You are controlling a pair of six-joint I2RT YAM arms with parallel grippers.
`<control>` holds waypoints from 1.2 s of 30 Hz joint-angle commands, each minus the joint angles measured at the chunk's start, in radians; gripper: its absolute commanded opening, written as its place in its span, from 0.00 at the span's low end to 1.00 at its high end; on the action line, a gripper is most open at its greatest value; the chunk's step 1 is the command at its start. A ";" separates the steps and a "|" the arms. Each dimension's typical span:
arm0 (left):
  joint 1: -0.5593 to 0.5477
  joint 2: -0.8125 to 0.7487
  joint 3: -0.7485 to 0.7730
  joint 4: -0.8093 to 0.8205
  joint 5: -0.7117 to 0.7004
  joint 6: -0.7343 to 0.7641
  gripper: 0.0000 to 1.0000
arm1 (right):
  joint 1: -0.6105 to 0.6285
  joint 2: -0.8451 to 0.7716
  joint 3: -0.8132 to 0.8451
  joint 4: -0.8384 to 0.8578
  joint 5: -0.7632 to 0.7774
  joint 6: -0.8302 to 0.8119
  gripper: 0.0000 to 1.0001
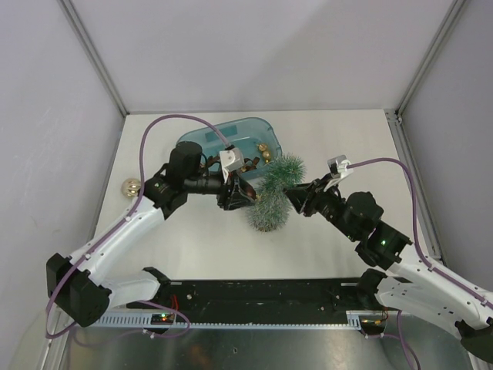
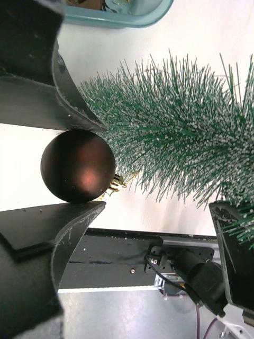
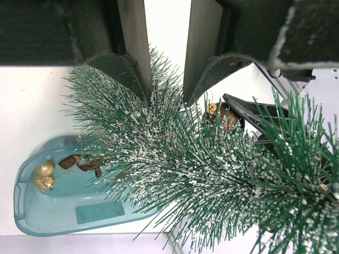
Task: Decorate the small christmas tree
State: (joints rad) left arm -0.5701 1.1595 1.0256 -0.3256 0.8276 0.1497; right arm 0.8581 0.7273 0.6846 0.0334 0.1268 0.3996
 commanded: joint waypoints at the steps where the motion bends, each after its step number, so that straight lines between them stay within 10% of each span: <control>1: -0.003 -0.014 0.060 -0.002 -0.078 0.060 0.24 | 0.004 -0.008 -0.002 0.025 0.015 -0.001 0.34; 14: 0.059 -0.034 0.016 0.080 -0.343 -0.038 0.17 | 0.004 -0.005 -0.003 0.031 0.007 -0.004 0.34; 36: 0.041 -0.040 -0.055 0.212 -0.081 -0.190 0.18 | 0.001 -0.006 -0.002 0.036 0.002 -0.002 0.34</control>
State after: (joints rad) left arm -0.5228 1.1503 0.9878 -0.1654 0.6754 -0.0097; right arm 0.8581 0.7273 0.6846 0.0345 0.1261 0.3996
